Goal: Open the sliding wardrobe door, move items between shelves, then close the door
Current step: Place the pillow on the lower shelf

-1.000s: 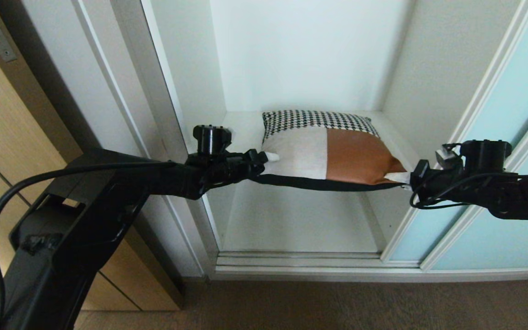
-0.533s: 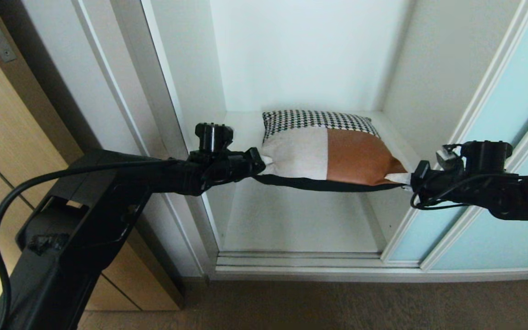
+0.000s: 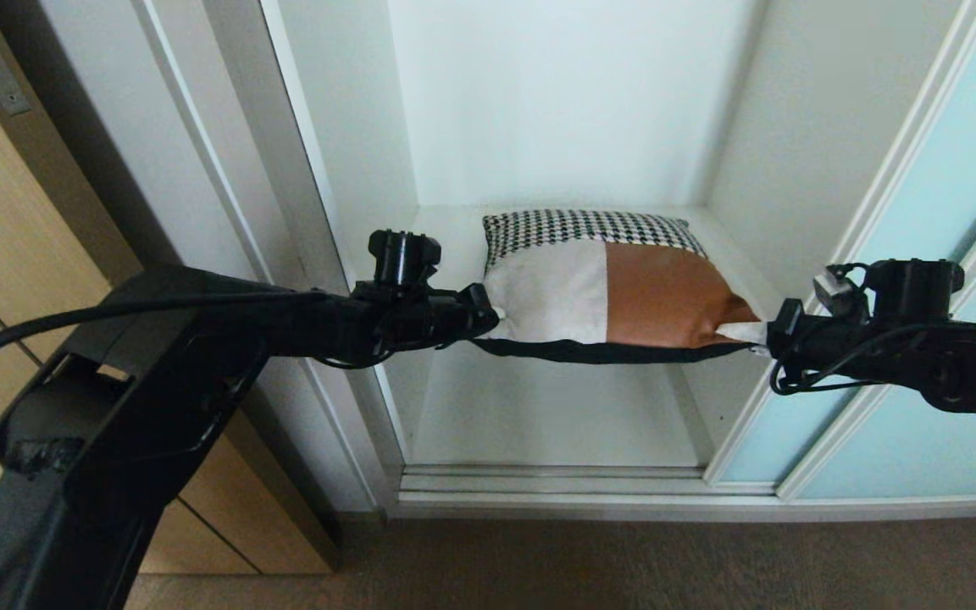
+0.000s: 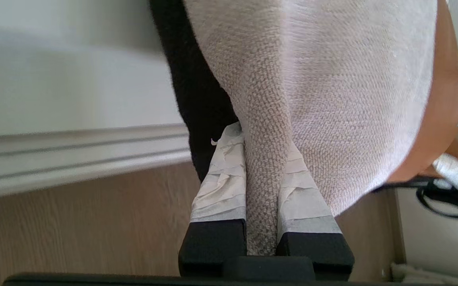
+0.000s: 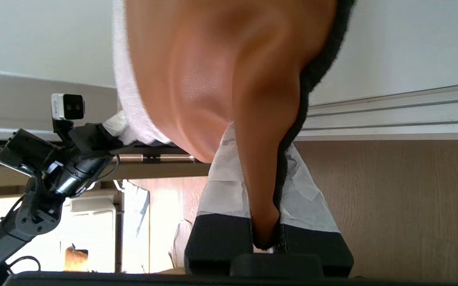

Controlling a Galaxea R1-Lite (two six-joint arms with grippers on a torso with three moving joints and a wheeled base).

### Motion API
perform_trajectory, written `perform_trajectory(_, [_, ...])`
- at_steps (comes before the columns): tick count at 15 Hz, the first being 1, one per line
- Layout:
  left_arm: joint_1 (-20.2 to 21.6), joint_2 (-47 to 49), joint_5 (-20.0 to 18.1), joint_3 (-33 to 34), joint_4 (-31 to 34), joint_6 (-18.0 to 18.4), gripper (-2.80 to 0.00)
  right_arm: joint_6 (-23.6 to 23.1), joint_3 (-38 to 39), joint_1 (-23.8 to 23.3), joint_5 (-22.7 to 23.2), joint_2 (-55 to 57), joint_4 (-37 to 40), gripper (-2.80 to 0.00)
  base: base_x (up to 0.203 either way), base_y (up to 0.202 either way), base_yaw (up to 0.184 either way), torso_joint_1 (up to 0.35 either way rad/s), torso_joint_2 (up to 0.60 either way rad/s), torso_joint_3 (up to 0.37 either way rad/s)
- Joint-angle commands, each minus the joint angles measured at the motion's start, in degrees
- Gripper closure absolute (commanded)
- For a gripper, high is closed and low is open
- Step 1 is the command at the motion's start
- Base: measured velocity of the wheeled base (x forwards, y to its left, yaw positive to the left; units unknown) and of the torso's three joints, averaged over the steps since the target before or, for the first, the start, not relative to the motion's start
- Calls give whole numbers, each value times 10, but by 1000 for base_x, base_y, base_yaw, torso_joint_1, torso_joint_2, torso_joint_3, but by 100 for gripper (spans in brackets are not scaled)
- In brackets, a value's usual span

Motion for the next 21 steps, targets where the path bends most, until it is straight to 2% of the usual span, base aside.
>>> perform_trajectory(1, [-16, -53, 0, 52, -13, 4, 0, 2, 19, 4, 3, -33, -8, 0, 0, 0, 0, 0, 0, 0])
perform_trajectory(3, [-31, -98, 7, 107, -27, 27, 0, 0, 56, 22, 2, -51, -27, 0, 0, 0, 0, 0, 0, 0])
perform_trajectory(5, [-46, -142, 11, 150, -45, 33, 0, -5, 85, 34, 2, -69, -53, 0, 0, 0, 0, 0, 0, 0])
perform_trajectory(8, [-52, -176, 12, 185, -51, 33, 0, -6, 109, 40, 2, -112, -51, 0, 0, 0, 0, 0, 0, 0])
perform_trajectory(12, [-56, -240, 12, 250, -52, 32, 0, -6, 175, 75, 2, -193, -50, 0, 0, 0, 0, 0, 0, 0])
perform_trajectory(15, [-59, -281, 13, 284, -52, 32, 0, -2, 206, 79, 3, -255, -49, 0, 0, 0, 0, 0, 0, 0])
perform_trajectory(18, [-64, -322, 16, 324, -52, 32, 0, 2, 235, 90, 4, -329, -35, 0, 0, 0, 0, 0, 0, 0])
perform_trajectory(21, [-64, -373, 21, 353, -50, 31, 0, 3, 241, 95, 4, -389, 13, 0, 0, 0, 0, 0, 0, 0])
